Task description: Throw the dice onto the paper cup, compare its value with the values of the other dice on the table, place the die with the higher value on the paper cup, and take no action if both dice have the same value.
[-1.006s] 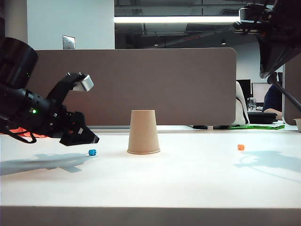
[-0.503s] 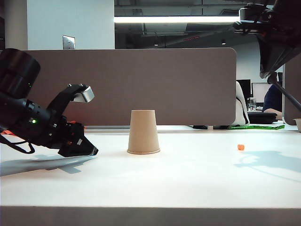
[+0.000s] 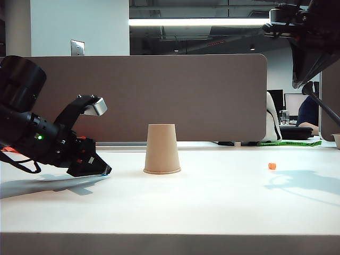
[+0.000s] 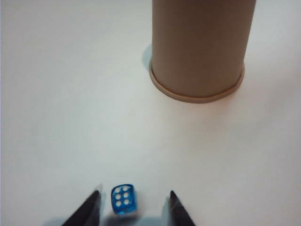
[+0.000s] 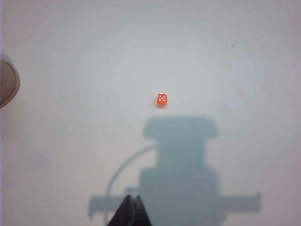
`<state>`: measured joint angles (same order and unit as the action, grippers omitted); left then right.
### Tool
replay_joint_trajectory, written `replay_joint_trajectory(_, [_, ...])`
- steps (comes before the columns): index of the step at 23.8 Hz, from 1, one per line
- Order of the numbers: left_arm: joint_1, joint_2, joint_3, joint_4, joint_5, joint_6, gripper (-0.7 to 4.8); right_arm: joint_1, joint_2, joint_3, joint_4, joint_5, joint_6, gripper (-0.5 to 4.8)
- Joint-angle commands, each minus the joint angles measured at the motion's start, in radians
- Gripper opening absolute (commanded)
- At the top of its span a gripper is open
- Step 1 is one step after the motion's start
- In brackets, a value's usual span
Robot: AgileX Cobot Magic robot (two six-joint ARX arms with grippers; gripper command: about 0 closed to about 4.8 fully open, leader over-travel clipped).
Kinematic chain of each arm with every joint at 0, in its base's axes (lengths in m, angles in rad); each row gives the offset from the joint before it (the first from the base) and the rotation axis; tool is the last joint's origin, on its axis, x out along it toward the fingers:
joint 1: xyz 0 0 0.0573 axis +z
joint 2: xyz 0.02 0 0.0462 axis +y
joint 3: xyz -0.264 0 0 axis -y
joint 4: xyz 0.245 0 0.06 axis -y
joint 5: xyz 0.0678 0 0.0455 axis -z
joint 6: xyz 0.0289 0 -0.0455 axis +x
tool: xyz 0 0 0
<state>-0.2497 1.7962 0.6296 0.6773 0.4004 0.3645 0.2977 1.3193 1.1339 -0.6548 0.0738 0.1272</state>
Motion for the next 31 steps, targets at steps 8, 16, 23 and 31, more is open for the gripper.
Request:
replay_joint_trajectory(8, [-0.001, 0.031, 0.049, 0.007, 0.004, -0.033, 1.84, 0.001, -0.005, 0.004, 0.008, -0.006, 0.005, -0.06])
replay_joint_trajectory(16, [-0.001, 0.036, 0.049, -0.033, 0.002, -0.032, 1.83, 0.0, -0.005, 0.004, 0.009, -0.006, 0.005, -0.06])
replay_joint_trajectory(23, [-0.001, 0.036, 0.049, -0.033, -0.02, -0.032, 1.56, 0.001, -0.005, 0.004, 0.009, -0.006, 0.005, -0.06])
replay_joint_trajectory(31, [-0.001, 0.036, 0.049, -0.032, -0.02, -0.032, 0.66, 0.001, -0.005, 0.004, 0.009, -0.006, 0.005, -0.06])
